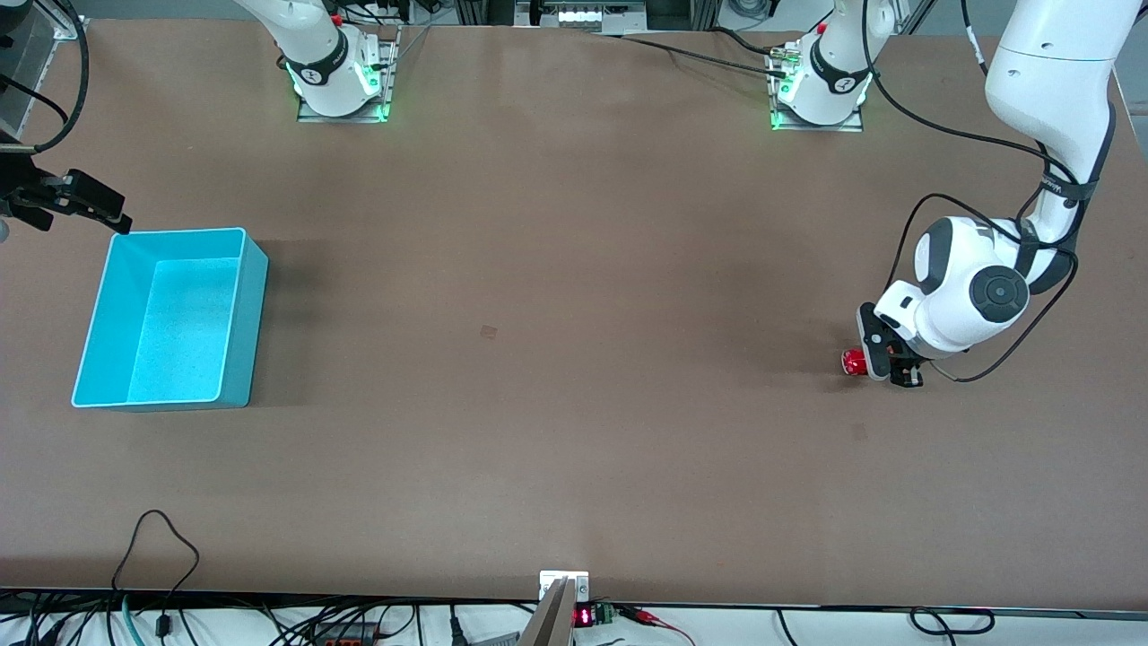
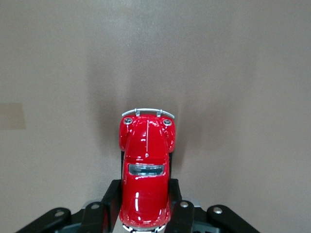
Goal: Wind red beetle toy and store in blue box
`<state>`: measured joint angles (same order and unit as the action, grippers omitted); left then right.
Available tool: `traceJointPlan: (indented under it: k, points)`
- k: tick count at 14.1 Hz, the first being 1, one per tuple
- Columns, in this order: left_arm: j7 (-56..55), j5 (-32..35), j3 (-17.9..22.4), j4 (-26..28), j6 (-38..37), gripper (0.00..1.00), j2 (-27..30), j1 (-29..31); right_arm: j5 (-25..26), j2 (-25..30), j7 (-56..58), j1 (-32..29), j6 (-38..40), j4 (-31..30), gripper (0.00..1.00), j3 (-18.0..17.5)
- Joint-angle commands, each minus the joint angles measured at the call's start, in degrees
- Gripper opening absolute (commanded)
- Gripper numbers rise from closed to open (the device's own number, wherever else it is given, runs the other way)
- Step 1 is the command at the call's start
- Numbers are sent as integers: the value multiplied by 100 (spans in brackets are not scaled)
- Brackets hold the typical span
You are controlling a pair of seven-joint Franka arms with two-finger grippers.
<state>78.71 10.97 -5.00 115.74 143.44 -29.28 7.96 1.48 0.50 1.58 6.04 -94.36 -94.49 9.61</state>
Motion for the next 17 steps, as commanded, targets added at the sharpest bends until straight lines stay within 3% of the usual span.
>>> traceJointPlan:
  k: [1, 10, 17]
  points:
    - [372, 72, -1, -218, 62, 15, -209, 170, -87, 11, 53, -33, 6, 0, 100, -3]
    - [934, 72, -1, -393, 53, 15, -394, 882, -96, 11, 53, -33, 6, 0, 100, -3]
    - [1199, 72, -1, -526, 53, 15, -508, 996, -96, 11, 53, -33, 6, 0, 100, -3]
